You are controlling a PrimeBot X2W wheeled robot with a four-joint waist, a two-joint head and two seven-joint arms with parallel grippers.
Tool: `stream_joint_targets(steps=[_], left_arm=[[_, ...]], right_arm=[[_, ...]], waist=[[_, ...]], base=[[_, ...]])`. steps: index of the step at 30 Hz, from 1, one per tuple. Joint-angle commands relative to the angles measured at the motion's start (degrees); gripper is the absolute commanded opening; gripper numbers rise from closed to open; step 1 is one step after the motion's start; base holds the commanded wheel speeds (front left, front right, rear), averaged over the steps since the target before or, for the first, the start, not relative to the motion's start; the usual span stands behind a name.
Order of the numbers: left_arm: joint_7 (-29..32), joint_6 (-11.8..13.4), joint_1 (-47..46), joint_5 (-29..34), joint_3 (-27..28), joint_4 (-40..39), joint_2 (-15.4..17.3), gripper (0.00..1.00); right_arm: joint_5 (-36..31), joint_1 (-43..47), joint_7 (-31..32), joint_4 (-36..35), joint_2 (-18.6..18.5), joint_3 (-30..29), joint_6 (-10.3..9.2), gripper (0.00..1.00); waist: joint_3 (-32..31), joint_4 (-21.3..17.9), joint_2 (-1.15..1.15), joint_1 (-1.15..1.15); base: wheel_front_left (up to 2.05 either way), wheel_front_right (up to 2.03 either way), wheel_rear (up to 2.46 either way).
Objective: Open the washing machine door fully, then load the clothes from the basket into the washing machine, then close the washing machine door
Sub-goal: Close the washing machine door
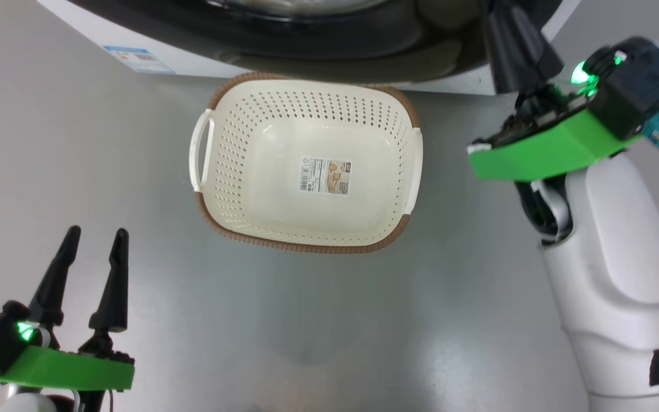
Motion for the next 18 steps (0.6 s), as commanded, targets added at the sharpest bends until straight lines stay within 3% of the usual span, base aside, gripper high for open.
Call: stream_joint_targets(steps=[1, 18], left_arm=[[-0.5, -0.2, -1.2, -0.5, 1.8, -1.1, 2.3, 1.0], [-0.5, -0.2, -3.3, -1.4, 0.2, -1.2, 3.2, 1.0]], right_arm=[[0.7, -1.4, -0.2, -0.8, 1.2, 0.0, 0.06, 0.0], [2.8, -9.7, -0.2, 3.9, 1.2, -2.3, 0.06, 0.0]], waist=[[1.0, 0.0, 0.0, 0.0], [3.2, -0.3, 0.0, 0.0]], base=[[0.0, 0.0, 0.0], [0.0, 0.0, 0.0]])
